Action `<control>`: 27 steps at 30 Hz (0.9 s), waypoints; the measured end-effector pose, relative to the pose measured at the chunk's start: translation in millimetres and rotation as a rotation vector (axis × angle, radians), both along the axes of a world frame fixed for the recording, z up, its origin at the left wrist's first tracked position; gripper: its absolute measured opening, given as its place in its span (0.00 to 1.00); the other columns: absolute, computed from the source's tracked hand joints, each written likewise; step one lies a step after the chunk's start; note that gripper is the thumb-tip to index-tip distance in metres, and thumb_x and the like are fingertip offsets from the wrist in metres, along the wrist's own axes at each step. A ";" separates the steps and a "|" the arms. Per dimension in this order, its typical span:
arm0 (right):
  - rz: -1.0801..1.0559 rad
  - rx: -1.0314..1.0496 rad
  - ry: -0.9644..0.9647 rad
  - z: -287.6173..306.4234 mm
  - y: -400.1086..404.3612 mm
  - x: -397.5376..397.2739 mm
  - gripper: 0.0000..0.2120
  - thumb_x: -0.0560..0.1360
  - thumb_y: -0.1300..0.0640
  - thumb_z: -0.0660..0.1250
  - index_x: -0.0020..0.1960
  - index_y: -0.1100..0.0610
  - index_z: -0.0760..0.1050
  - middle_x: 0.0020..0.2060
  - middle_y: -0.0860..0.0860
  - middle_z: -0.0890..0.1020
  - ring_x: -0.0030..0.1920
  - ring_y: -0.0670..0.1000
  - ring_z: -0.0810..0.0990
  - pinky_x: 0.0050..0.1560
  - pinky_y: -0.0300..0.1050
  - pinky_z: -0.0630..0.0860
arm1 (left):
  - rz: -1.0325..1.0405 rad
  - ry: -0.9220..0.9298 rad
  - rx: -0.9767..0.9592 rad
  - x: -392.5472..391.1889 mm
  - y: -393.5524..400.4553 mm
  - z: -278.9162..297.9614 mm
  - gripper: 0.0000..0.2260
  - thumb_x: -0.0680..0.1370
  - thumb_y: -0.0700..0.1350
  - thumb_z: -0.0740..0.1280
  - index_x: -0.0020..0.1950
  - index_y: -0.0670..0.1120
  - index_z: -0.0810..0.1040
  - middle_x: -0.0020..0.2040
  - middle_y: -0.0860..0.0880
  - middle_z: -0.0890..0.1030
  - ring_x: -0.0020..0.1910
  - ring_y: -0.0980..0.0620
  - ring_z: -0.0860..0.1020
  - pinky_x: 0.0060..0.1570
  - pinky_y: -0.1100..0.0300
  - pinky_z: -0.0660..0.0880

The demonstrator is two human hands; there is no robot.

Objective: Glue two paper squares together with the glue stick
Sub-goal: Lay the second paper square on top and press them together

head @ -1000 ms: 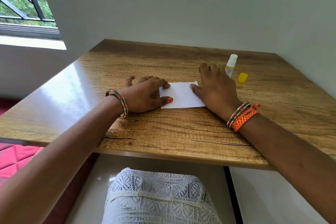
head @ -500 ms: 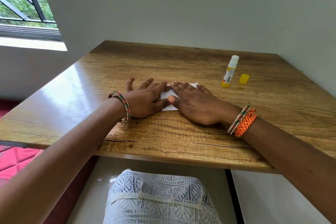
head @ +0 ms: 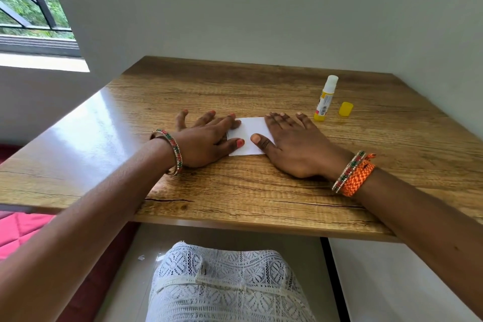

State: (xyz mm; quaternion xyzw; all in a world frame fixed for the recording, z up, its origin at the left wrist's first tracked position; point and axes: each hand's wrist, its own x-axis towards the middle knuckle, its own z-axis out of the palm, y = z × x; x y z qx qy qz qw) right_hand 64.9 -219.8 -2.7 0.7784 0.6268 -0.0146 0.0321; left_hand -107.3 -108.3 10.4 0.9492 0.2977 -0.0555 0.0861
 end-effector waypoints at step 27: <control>-0.179 0.148 0.140 -6.1 -7.5 -12.0 0.39 0.76 0.34 0.41 0.76 0.60 0.39 0.77 0.57 0.47 0.76 0.54 0.44 0.73 0.51 0.44 | 0.262 -0.417 -0.020 42.8 19.6 -4.5 0.15 0.71 0.62 0.64 0.45 0.52 0.71 0.46 0.51 0.77 0.43 0.51 0.75 0.37 0.57 0.71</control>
